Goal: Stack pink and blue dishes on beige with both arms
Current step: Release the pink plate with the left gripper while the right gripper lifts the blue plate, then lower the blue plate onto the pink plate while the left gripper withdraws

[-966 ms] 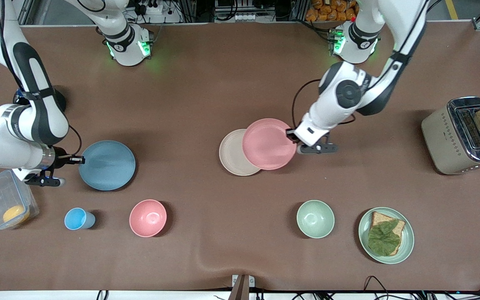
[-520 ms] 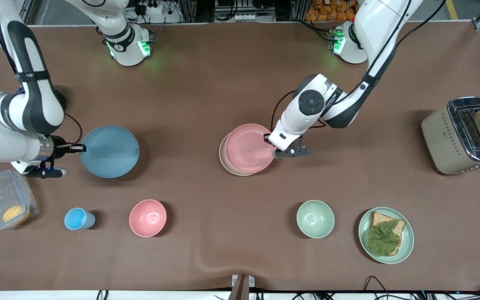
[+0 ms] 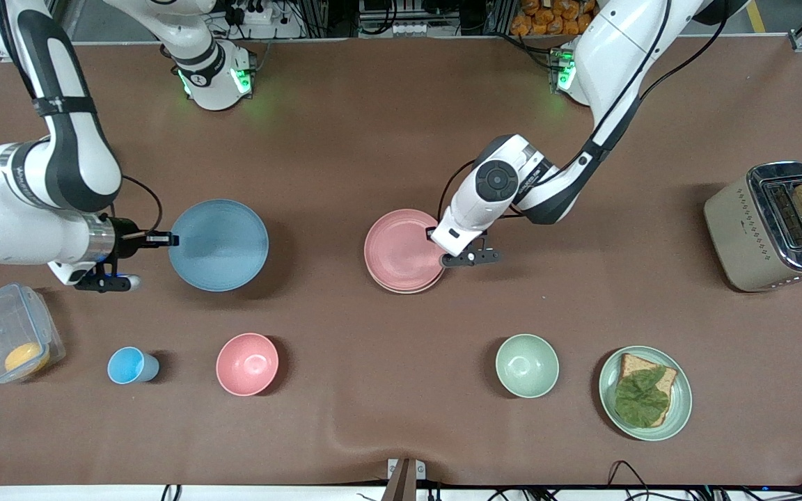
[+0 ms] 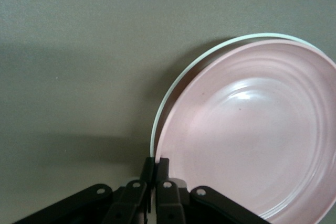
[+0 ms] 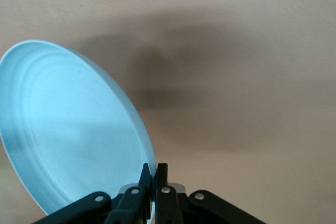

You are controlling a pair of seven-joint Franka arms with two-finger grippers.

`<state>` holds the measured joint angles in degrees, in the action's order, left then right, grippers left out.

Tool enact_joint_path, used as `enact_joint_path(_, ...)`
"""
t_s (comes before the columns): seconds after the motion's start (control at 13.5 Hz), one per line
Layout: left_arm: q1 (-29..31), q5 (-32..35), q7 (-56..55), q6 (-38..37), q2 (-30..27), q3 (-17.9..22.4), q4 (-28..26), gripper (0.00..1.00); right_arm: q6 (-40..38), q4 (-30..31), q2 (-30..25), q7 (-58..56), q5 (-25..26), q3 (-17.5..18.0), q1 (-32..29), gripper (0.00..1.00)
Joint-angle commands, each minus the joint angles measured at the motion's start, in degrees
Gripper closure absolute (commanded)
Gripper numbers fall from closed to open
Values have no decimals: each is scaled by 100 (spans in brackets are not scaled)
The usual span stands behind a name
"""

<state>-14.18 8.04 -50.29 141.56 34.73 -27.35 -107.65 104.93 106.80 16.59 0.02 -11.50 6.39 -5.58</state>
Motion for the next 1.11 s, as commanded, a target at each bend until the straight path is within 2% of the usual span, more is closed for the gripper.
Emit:
enact_joint_path(0.0, -15, 207, -227, -40, 17, 37, 139, 9, -17, -194, -59, 410, -115, -15, 171, 100)
enact_joint_path(0.07, 3, 207, -218, -49, -44, 45, 147, 0, -8, -238, -50, 490, -133, -6, 180, 100)
enact_joint_path(0.22, 169, 216, -174, -189, -429, 98, 156, 0, 18, -273, -33, 761, -133, -15, 302, 100)
enact_joint_path(0.52, 977, 479, 422, -1233, -1738, 107, 243, 0, 456, -274, 11, 1840, -124, -15, 890, 100)
enact_joint_path(0.67, 1198, 453, 538, -2101, -2127, 98, 558, 0, 685, -274, 64, 2561, -124, -15, 1355, 100)
enact_joint_path(0.82, 1242, 480, 669, -3278, -2242, 116, 1251, 0, 983, -282, 221, 3317, -141, -6, 1882, 100)
enact_joint_path(0.89, 1321, 453, 748, -3623, -2329, 107, 1525, 0, 1133, -291, 292, 3642, -289, -6, 2102, 100)
enact_joint_path(1.04, 1760, 471, 941, -3767, -2488, -164, 1738, 0, 1353, -283, 389, 3847, -1148, -24, 2568, 100)
